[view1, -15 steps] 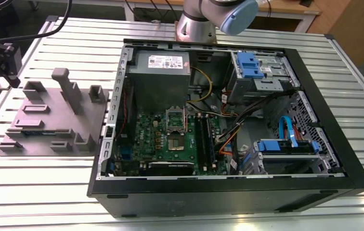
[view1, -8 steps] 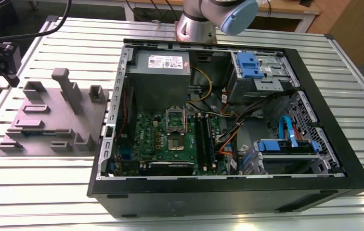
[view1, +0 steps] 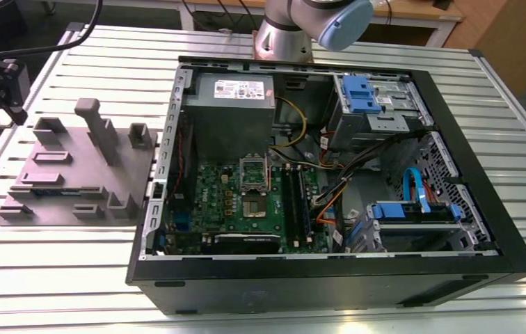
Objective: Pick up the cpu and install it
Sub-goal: 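Pick up the cpu and move it towards the insertion slot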
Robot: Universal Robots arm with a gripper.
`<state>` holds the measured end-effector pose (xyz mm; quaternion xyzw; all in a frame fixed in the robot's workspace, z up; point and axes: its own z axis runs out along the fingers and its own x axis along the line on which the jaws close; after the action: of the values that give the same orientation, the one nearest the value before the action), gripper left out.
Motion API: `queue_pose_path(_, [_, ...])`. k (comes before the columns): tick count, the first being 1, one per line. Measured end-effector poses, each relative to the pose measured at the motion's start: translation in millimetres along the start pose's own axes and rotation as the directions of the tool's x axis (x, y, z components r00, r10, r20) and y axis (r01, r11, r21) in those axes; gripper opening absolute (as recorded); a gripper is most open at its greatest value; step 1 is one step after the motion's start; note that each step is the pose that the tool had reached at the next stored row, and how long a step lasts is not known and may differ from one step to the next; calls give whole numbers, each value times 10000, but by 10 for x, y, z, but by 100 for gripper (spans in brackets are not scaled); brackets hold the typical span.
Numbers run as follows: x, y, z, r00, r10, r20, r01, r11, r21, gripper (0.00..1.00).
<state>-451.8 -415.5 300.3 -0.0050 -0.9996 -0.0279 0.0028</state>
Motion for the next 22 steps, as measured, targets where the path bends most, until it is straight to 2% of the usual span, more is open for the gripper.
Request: queue_pose_path(22, [0,3,-55,10000,0,0,0,10000,0,47])
